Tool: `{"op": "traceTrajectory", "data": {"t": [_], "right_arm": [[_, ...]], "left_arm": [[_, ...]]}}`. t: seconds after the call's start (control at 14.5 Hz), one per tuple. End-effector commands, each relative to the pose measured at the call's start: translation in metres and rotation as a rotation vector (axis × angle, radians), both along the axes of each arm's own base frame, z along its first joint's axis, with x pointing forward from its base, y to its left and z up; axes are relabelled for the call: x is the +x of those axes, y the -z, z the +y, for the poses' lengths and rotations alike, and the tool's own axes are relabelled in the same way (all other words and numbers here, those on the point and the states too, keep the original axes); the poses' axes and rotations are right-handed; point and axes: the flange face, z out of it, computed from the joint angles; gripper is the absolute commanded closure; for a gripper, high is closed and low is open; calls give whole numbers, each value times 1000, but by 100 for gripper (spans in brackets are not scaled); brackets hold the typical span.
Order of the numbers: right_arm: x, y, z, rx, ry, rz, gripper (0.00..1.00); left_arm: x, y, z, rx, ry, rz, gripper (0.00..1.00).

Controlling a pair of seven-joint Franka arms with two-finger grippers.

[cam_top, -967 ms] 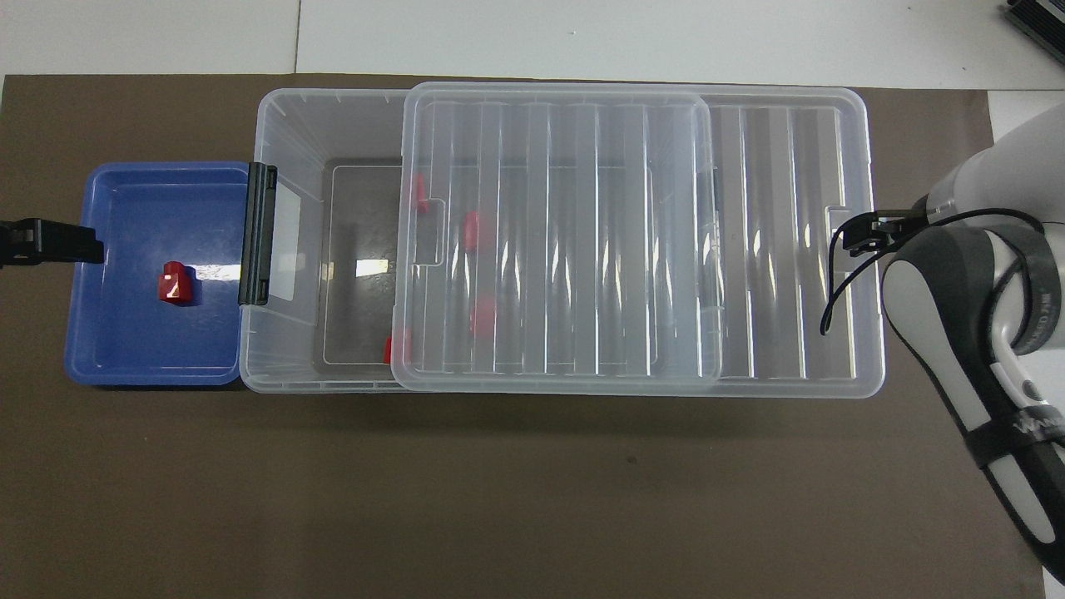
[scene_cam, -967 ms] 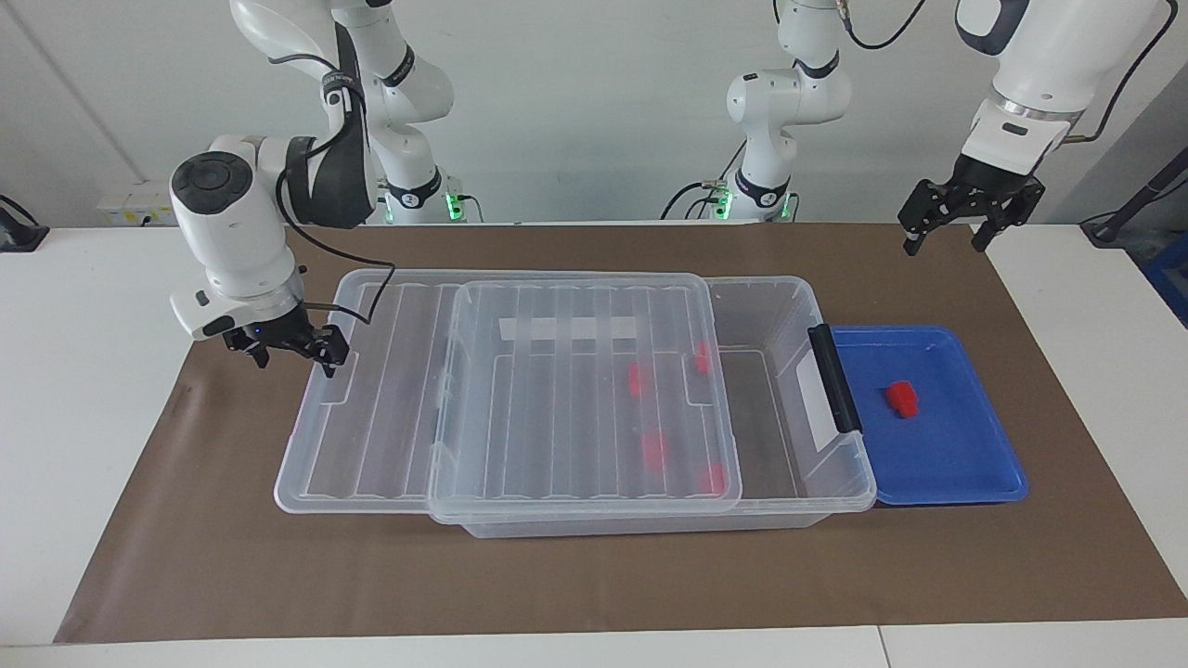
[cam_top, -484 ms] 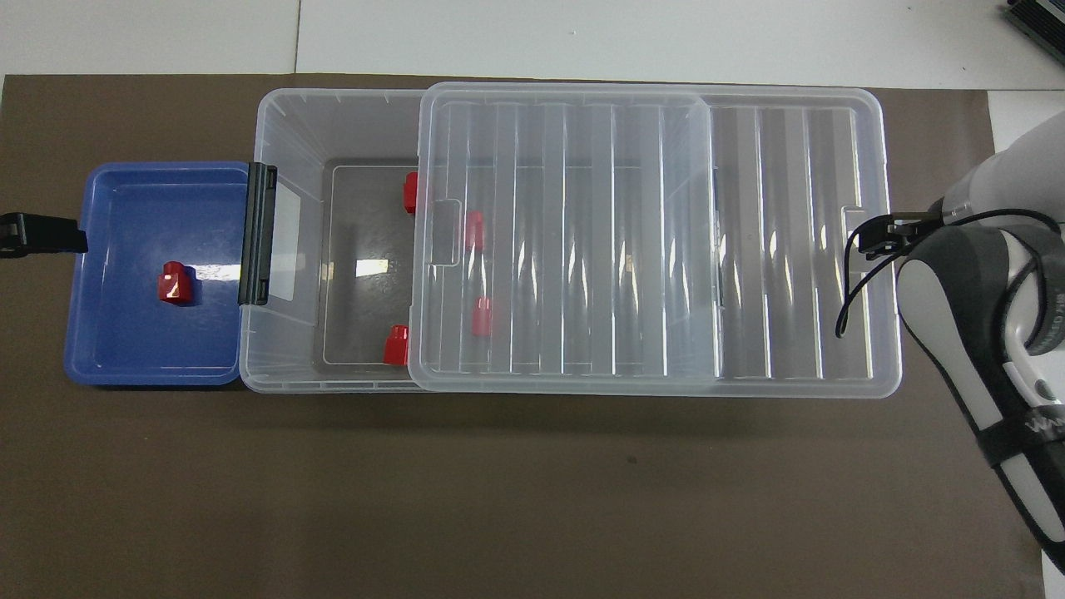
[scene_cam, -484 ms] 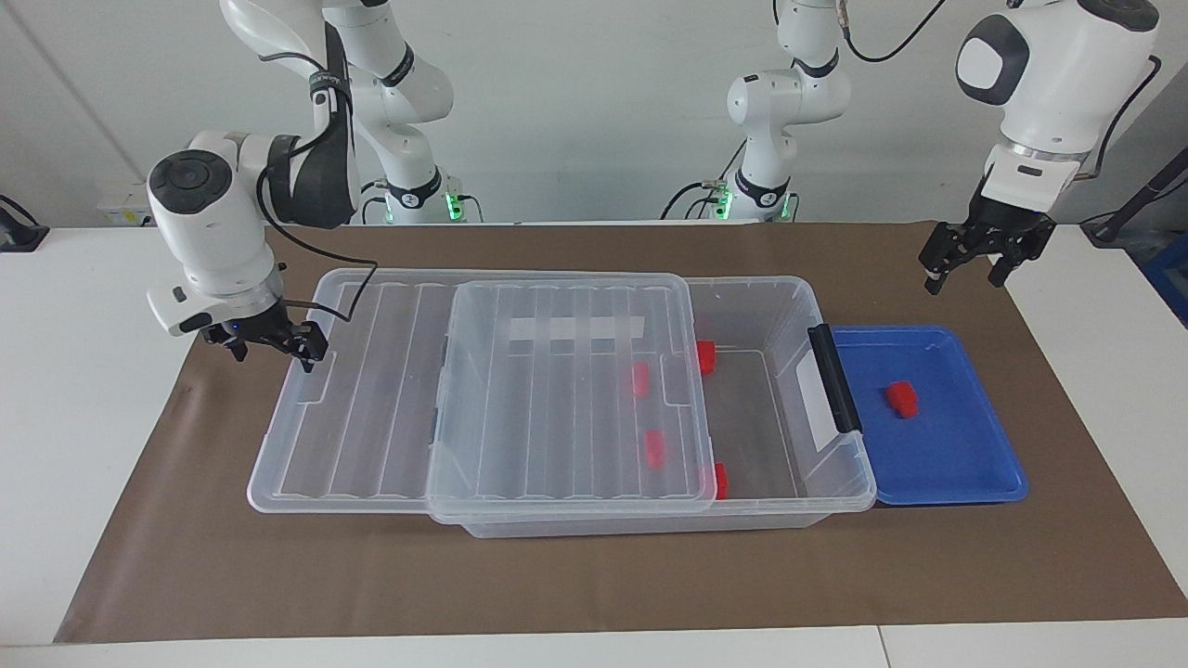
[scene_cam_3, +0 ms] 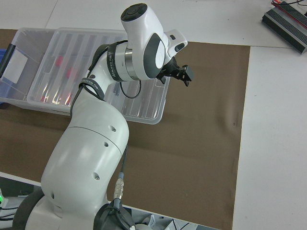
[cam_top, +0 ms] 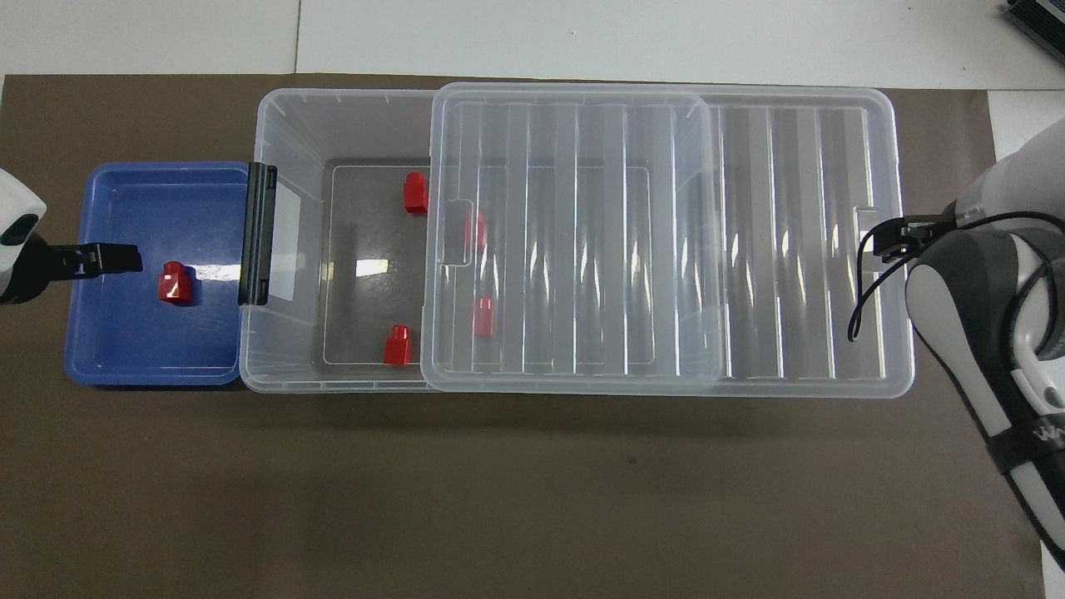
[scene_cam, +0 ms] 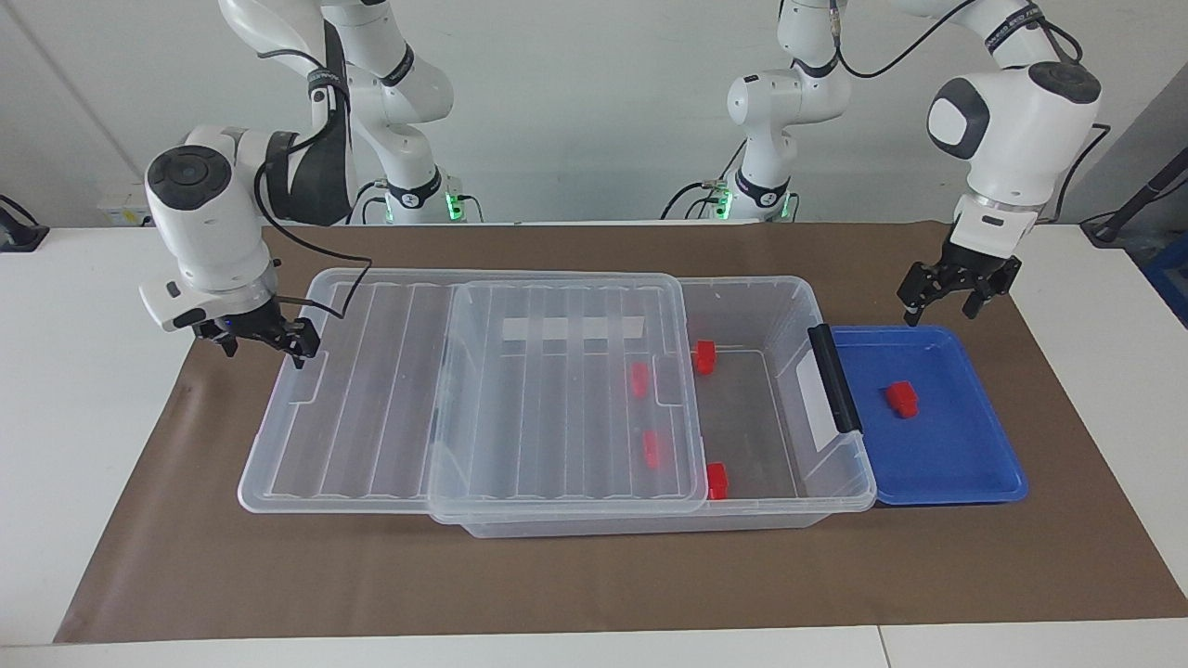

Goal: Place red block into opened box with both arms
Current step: 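Reach the left gripper to the red block while the right gripper withdraws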

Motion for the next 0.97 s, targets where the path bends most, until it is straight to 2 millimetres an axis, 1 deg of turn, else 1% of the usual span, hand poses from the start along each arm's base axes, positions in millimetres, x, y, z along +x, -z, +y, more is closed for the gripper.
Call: {"op": "traceTrajectory", "data": {"t": [0.0, 0.07, 0.21, 0.35, 0.55, 0.69, 0.76, 0.9], "right_arm": [[-6, -26, 8, -1, -22, -20, 0], [-6, -36, 11, 20, -16, -30, 0], [-10, -63, 17, 104, 10, -71, 0], [-19, -86, 20, 156, 20, -112, 0], [-36, -118, 24, 220, 34, -144, 0], [-48, -133, 25, 231, 41, -125, 0], [-50, -139, 25, 231, 50, -104, 0], [-55, -139, 23, 231, 63, -51, 0]], "left_arm": [[9, 34, 24, 4, -45, 9, 0], [10, 46, 25, 1, -54, 21, 0], [8, 64, 25, -2, -61, 33, 0], [6, 73, 25, -2, -61, 36, 0], [5, 92, 26, -2, -64, 15, 0], [8, 114, 29, -2, -65, 16, 0], [12, 126, 29, -2, -63, 12, 0], [19, 147, 30, -2, -60, 2, 0]]}}
